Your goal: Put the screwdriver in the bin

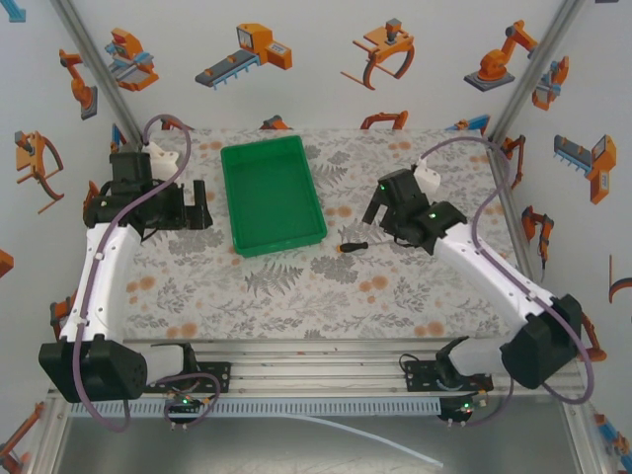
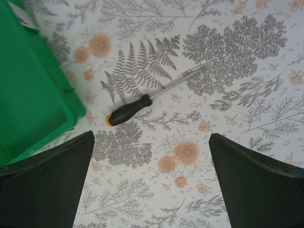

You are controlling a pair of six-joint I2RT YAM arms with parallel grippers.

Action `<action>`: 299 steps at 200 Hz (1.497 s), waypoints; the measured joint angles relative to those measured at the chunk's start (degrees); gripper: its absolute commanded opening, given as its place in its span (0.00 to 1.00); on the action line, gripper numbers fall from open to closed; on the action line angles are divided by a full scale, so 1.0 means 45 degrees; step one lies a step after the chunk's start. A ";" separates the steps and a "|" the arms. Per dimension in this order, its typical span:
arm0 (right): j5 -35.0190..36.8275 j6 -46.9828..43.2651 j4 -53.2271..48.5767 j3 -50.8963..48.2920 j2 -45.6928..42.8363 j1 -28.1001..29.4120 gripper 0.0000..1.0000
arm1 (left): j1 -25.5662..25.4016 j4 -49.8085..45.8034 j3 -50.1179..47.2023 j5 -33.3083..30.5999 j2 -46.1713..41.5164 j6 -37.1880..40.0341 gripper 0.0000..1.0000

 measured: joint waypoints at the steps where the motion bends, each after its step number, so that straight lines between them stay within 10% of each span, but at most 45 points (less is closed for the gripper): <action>1: -0.0010 0.0029 0.0010 0.0000 0.0073 0.0000 0.99 | 0.0000 -0.0005 0.0000 0.0000 0.0000 0.0000 0.97; 64: -0.1035 0.1166 0.0291 0.1107 0.3638 0.0112 0.98 | -0.0010 -0.0199 0.0000 0.0044 -0.0005 0.0005 0.97; 299: -0.2254 0.1399 0.1219 0.1302 0.6625 0.0146 0.78 | -0.0015 -0.0185 -0.0078 0.0335 -0.0063 0.0165 0.97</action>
